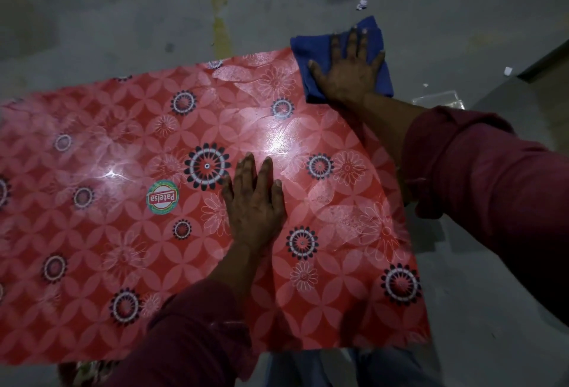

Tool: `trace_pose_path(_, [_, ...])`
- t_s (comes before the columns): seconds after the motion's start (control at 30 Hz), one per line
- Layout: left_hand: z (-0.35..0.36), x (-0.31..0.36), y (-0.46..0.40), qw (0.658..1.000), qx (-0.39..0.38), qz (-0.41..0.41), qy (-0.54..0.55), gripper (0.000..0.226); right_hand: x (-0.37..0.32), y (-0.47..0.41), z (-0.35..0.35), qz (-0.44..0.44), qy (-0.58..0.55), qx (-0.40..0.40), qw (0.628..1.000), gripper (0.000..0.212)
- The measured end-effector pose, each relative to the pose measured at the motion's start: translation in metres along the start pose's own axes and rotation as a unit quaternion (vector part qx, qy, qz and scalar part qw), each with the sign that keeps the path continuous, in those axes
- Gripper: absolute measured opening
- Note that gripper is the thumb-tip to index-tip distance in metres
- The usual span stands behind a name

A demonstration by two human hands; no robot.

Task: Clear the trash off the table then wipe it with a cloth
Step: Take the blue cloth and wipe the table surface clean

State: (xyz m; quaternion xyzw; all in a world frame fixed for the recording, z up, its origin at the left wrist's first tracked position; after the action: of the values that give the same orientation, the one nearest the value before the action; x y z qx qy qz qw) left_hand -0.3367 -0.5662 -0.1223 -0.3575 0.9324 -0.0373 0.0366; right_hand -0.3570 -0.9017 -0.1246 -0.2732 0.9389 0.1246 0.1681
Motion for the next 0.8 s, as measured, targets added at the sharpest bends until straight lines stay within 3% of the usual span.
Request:
trace_pose_path(0.13, [0.001,-0.001,-0.001,1.0,0.005,0.001,-0.006,0.052,-0.042,-0.001,0.017,-0.043,0.021,-0.001,0.999,0.091])
trace_pose_path(0.33, [0.001,-0.001,-0.001,0.999,0.03,-0.005,0.016,0.048,-0.134,0.031,0.068,-0.217,0.015,-0.048,0.975,0.082])
trace_pose_path(0.5, [0.005,-0.005,0.0,0.995,0.069,-0.027,0.069,0.04,-0.144,0.051,0.074,-0.299,0.036,-0.078,0.95,0.078])
trace_pose_path(0.67, [0.004,-0.003,-0.001,0.992,0.086,-0.021,0.092,0.038,-0.082,0.072,0.051,-0.275,0.03,-0.036,0.96,0.078])
trace_pose_path(0.8, [0.002,-0.002,-0.002,0.991,0.075,-0.025,0.108,0.037,-0.024,0.083,0.027,-0.165,0.036,0.007,0.986,0.077])
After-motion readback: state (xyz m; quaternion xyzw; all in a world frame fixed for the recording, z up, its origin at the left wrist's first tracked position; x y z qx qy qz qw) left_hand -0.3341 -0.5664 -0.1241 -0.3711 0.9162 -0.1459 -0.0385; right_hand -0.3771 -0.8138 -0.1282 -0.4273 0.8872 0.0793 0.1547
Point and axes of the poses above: each hand's wrist, its own y-axis away from the middle knuckle, its own z-axis out of the palm, x = y × z, the point moved 2 cm from there along -y, towards the middle knuckle, and after that the axes turned 10 degrees about -y, right-handed, at the moved point
